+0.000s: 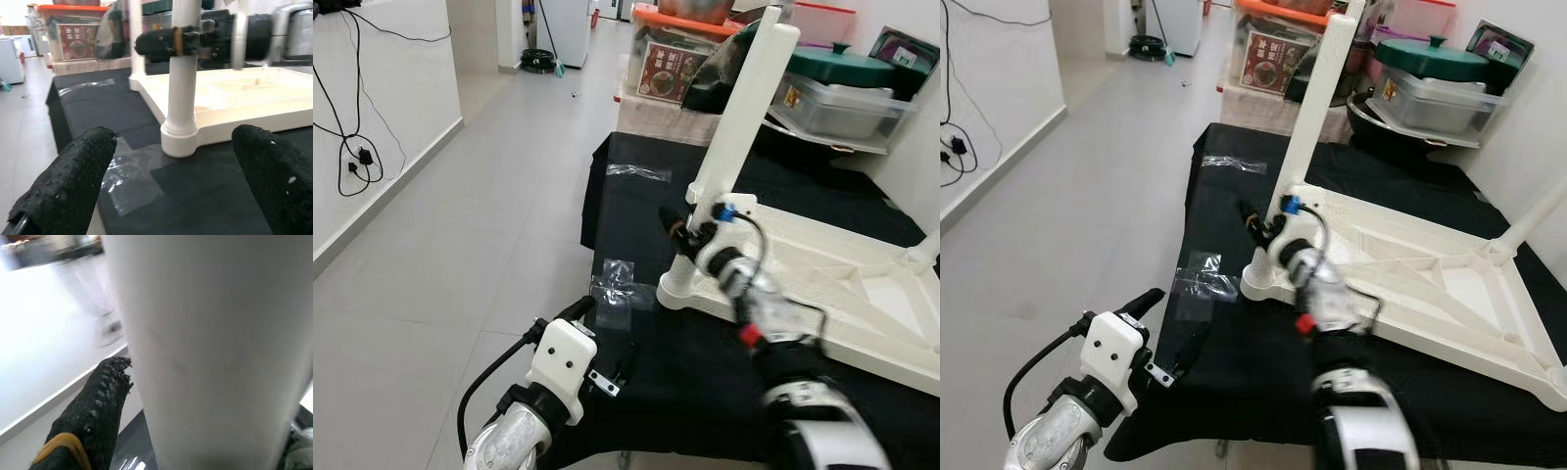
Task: Building children table
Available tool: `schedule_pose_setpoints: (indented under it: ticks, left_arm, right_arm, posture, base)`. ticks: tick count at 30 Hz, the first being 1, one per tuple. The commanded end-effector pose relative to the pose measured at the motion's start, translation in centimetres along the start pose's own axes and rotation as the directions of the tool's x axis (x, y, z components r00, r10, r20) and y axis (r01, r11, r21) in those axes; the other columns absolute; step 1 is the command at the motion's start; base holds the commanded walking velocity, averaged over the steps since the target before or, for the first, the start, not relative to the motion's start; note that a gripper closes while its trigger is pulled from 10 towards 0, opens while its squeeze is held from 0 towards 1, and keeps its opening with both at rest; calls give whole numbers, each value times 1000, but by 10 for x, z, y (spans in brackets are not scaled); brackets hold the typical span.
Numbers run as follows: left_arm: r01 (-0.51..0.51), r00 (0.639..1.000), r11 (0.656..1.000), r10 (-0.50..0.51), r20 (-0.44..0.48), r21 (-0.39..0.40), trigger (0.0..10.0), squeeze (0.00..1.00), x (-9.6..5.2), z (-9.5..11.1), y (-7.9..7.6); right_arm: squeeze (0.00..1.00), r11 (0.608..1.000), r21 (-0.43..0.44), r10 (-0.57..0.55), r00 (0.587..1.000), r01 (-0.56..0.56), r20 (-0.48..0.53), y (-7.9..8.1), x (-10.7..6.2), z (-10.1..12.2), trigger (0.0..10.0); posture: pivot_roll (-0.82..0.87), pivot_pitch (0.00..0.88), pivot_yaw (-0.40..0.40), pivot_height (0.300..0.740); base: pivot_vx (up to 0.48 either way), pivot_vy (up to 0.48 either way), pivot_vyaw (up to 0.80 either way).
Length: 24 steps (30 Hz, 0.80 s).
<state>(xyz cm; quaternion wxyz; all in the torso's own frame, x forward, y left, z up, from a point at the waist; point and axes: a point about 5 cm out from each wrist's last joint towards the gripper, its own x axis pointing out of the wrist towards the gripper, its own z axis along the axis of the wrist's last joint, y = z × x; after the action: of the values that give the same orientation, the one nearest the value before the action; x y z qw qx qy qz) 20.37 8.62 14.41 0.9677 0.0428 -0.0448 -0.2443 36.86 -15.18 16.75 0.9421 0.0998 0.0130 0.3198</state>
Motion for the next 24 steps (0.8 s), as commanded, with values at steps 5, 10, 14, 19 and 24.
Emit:
schedule_pose_setpoints:
  ticks: [5, 10, 14, 19, 24]
  left_arm:
    - [14, 1000, 1000, -14, -1, 2, 10000, 0, 2, -2, -2]
    - [19, 1000, 1000, -19, 1, 2, 10000, 0, 2, -1, -4]
    - [19, 1000, 1000, -19, 1, 2, 10000, 0, 2, -1, -3]
    - [12, 1000, 1000, -12, 0, 4, 10000, 0, 1, -1, -2]
    - [13, 1000, 1000, -13, -2, 3, 10000, 0, 1, -2, -3]
  right_arm:
    - [0, 879, 48, 475, 859, -475, -193, 35, -8, -23, 10000]
    - [0, 822, 56, 564, 795, -567, -224, 48, 0, -28, 10000]
    - [0, 802, 65, 590, 771, -594, -237, 60, 14, -36, 0]
    - [0, 895, -31, 425, 874, -444, -236, 58, 29, -39, 0]
    - [0, 983, -86, 141, 970, -161, -200, 45, 37, -34, 0]
  posture:
    - [158, 0, -173, 740]
    - [161, 0, -175, 740]
    - [172, 0, -179, 740]
    - [172, 0, -181, 740]
    - [163, 0, -179, 740]
  base:
    - [0, 0, 0]
    - [0, 0, 0]
    - [0, 0, 0]
    - [0, 0, 0]
    - [0, 0, 0]
